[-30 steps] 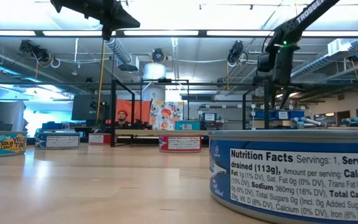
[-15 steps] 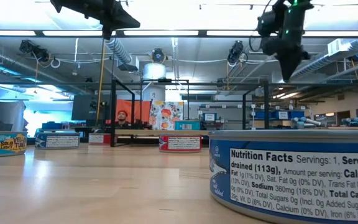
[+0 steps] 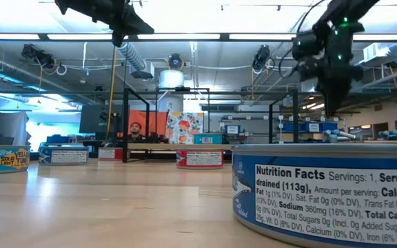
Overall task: Stack canned seafood by type on shelf
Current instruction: Adjust the red tuna can
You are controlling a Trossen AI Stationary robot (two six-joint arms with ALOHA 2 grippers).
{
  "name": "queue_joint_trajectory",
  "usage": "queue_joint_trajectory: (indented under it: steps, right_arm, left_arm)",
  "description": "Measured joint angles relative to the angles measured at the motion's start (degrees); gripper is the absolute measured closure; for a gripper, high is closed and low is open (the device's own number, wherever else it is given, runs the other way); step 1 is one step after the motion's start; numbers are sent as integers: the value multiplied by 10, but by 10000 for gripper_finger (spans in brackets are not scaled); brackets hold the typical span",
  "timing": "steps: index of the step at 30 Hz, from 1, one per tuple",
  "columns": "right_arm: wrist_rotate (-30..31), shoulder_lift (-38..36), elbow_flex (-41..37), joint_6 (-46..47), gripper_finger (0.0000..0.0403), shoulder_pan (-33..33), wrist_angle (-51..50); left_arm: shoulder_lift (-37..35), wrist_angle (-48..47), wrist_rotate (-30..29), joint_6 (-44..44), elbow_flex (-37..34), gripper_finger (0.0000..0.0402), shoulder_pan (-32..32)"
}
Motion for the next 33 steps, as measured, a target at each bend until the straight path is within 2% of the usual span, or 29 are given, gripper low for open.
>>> queue_joint_trajectory:
  steps: [10,16,19,23,27,33]
  right_arm:
    - [47,21,-84,-35,250,-17,154]
    - [33,33,-92,24,247,-73,165]
    - [5,33,-92,78,247,-100,170]
    - [-1,40,-92,188,247,-129,179]
    - [-13,53,-74,355,247,-130,209]
    - [-4,81,-68,549,247,-136,216]
  left_arm:
    - [0,0,0,0,0,401,0]
    - [0,0,0,-2,0,401,0]
    - [0,-1,-3,-2,0,401,0]
    - [0,-1,-10,-2,0,401,0]
    - [0,-1,-14,-12,0,401,0]
    - [0,-2,-18,-15,0,401,0]
